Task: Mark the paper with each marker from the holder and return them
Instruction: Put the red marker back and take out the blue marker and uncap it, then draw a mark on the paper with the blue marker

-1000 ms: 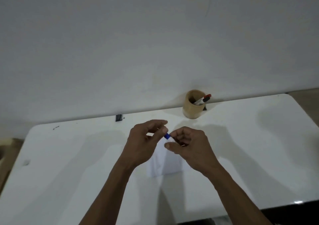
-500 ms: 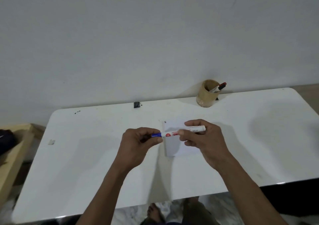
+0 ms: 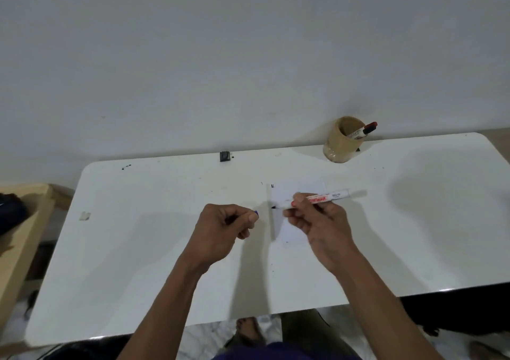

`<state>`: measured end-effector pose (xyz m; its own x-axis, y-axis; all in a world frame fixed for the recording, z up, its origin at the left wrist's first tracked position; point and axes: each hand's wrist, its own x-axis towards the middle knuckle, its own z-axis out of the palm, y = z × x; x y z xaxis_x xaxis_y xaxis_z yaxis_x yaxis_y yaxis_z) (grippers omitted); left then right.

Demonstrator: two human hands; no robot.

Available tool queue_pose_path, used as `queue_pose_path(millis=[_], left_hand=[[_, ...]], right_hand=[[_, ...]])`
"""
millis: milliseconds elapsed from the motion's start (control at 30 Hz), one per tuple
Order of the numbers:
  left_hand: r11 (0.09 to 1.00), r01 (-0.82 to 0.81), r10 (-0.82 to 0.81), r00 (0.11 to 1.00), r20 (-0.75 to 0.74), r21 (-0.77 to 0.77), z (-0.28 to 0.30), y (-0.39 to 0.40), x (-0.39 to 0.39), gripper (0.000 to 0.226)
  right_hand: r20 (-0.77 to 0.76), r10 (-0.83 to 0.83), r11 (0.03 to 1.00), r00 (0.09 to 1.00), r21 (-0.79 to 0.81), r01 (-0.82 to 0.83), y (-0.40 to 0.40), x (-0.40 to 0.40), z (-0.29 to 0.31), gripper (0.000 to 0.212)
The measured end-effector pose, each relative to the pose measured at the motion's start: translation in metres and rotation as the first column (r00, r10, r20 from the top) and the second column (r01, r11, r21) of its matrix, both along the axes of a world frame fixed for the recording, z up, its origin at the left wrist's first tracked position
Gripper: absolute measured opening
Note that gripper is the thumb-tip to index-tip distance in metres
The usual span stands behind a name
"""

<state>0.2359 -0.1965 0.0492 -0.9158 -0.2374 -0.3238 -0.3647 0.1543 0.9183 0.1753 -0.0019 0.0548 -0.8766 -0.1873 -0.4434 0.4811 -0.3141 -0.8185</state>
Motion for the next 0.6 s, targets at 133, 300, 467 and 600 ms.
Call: queue_pose_path(millis=[133,300,467,600], left_hand=[[0.978,-0.067,0.078,0.996,0.046,-0.198,-0.015,-0.012,-0.022,0.004],[0.878,-0.132,0.161,0.987,0.024,-0.460,-0.032,-0.010,-0.074,0.009],[0.809,-0.046,0.130,0.986,0.102,-0.586,-0.056,-0.011,-0.119,0.010],[0.771,0.040,0.104,0.977,0.187,-0.635,-0.071,-0.013,-0.135,0.012]], right_hand=[[-0.015,-0.005,0.998,1.000,0.068,0.006,0.015,-0.028,-0.004,0.008],[0.006,0.003,0.994,1.000,0.110,-0.003,0.020,-0.049,-0.016,0.010],[0.020,0.021,0.990,1.000,0.142,-0.024,0.025,-0.066,-0.026,0.010],[0.027,0.030,0.985,0.999,0.169,-0.034,0.029,-0.081,-0.033,0.011]])
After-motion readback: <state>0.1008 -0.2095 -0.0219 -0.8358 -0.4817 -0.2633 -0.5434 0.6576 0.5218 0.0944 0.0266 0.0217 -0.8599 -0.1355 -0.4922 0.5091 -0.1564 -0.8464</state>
